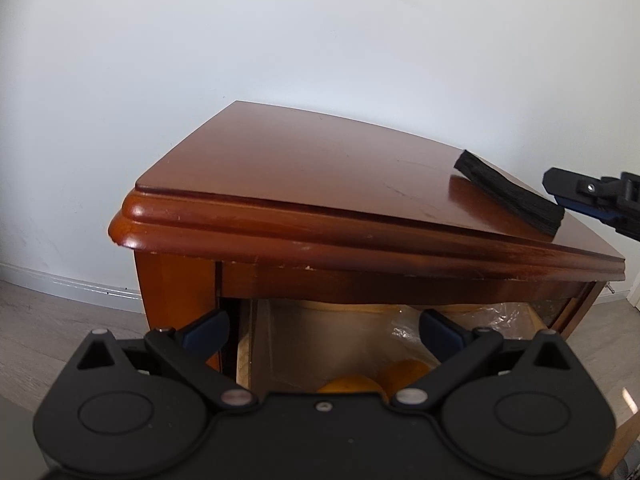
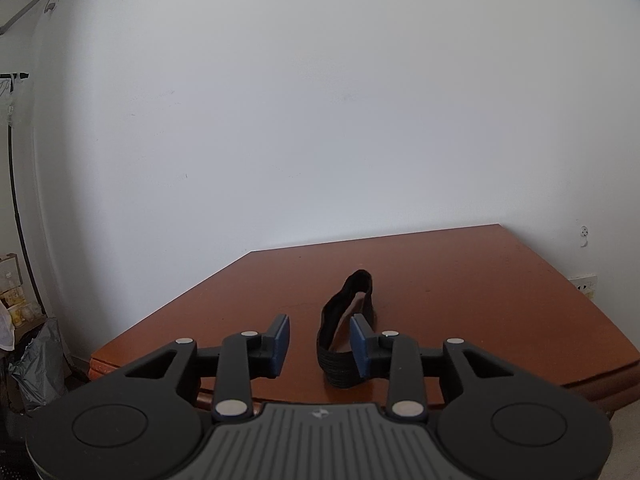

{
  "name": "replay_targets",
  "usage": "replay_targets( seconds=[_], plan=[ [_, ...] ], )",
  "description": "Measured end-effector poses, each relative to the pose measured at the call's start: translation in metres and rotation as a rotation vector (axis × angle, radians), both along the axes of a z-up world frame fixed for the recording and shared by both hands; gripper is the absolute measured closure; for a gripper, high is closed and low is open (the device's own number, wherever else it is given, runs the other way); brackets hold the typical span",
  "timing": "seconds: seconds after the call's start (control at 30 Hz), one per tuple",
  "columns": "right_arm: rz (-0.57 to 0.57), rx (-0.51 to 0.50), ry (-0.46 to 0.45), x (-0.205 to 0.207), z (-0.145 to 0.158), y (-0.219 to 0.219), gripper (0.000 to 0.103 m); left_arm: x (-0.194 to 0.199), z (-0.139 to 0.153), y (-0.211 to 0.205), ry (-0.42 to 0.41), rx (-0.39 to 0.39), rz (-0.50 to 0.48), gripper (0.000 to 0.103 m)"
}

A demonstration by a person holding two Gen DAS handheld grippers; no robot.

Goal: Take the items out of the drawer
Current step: 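Withdraw the open right tool from the black item on the nightstand top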

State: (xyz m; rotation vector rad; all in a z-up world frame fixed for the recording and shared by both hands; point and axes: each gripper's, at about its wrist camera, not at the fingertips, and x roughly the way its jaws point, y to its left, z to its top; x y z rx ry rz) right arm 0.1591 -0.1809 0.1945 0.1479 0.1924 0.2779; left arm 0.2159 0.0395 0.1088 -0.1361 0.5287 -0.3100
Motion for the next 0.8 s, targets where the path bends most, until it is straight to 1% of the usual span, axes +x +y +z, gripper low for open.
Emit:
replay_targets(
  seconds=[0.17,0.23,0.37,0.6,0.8],
  plan=[
    [-0.02,-0.012,-0.051,-0.028,-0.006,0.001,0.066,-0.001,-0.001,-0.002,-0.009,0.006,0.012,0.0],
    [-0.019,-0.013,-0.06,-0.031,-0.006,0.0,0.066,-0.001,-0.001,-0.003,-0.012,0.012,0.014,0.0],
    [-0.028,-0.003,-0.04,-0.022,-0.006,-0.003,0.065,0.001,-0.002,-0.004,-0.002,0.014,0.018,0.0],
    [-0.022,0.057,0.053,0.009,-0.006,-0.011,0.065,0.002,-0.003,-0.004,0.005,0.015,0.021,0.0],
    [-0.031,-0.022,0.082,0.025,-0.004,0.002,0.067,0.004,-0.003,-0.004,0.006,0.008,0.008,0.0]
  ],
)
